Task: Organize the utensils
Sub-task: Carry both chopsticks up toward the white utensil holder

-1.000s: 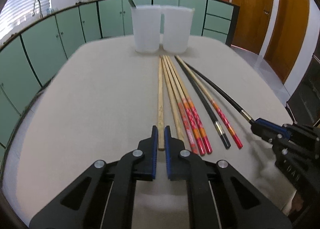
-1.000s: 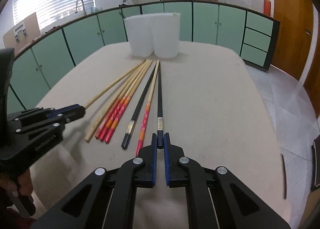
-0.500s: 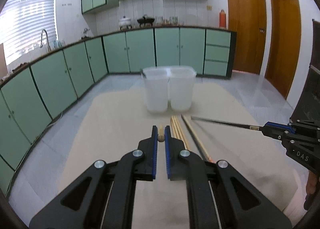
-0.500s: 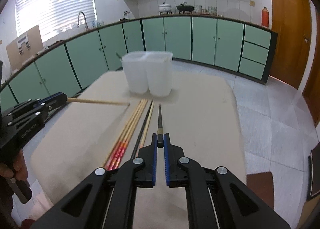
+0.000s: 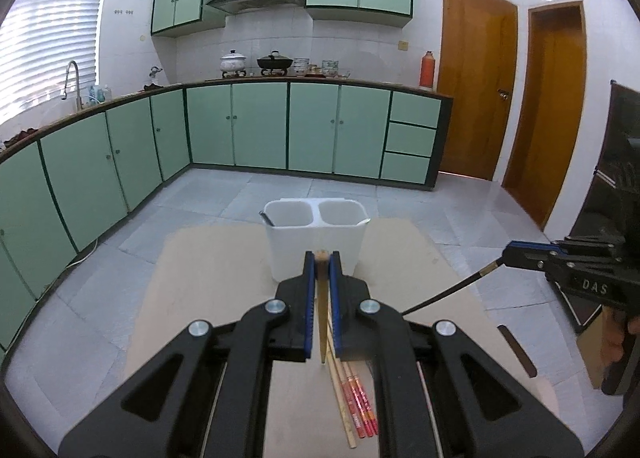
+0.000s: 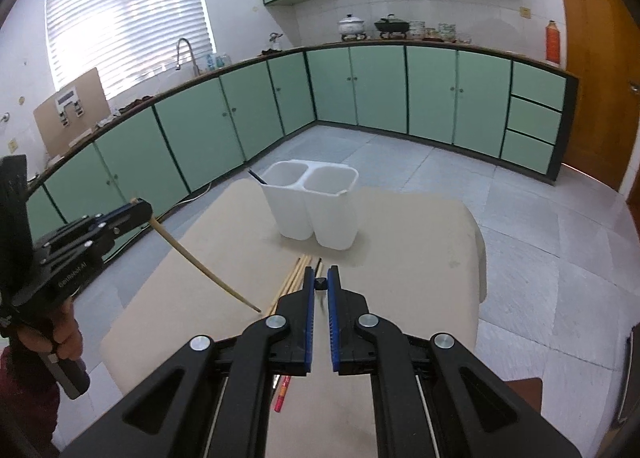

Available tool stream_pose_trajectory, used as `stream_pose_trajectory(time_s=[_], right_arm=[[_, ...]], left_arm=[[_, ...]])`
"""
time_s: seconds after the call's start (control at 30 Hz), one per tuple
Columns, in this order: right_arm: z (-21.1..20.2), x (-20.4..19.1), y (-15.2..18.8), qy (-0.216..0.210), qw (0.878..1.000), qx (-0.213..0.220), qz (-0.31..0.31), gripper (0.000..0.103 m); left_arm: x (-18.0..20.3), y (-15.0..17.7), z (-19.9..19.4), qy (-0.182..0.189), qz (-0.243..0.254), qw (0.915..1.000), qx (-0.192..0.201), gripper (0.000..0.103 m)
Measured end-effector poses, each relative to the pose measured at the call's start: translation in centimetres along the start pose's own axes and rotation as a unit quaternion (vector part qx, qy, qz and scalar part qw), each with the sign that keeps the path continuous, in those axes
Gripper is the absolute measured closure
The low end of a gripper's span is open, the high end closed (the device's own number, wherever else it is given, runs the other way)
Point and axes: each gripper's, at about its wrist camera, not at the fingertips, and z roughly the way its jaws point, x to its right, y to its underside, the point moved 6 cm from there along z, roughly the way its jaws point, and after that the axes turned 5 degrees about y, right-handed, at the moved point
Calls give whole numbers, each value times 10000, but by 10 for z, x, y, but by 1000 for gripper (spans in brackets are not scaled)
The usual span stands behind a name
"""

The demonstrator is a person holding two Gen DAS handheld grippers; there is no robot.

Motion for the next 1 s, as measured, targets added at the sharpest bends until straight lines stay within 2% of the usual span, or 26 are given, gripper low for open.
stream_pose_trajectory(time_s=[0.37, 0.5, 0.73, 0.9, 1.0], right_arm=[[-9, 0, -44, -335, 9992, 54, -231, 97], [-17, -1, -74, -440, 9982, 273, -287, 97], [-27, -7, -142, -371, 9947, 900, -318, 97], [-14, -6, -189, -186, 9914, 1264, -277, 97], [6, -7, -201, -108, 9913, 1286, -266, 97]], left_arm=[[-1, -26, -10, 191, -17, 9995, 244, 97], [-3, -52, -16, 181, -10, 9985, 520, 97], [-4, -115, -19, -19, 127, 9927, 1200, 97], [-3, -153, 2, -161, 282, 9883, 1490, 97], [-5, -163, 27, -274, 336, 9873, 1531, 97]])
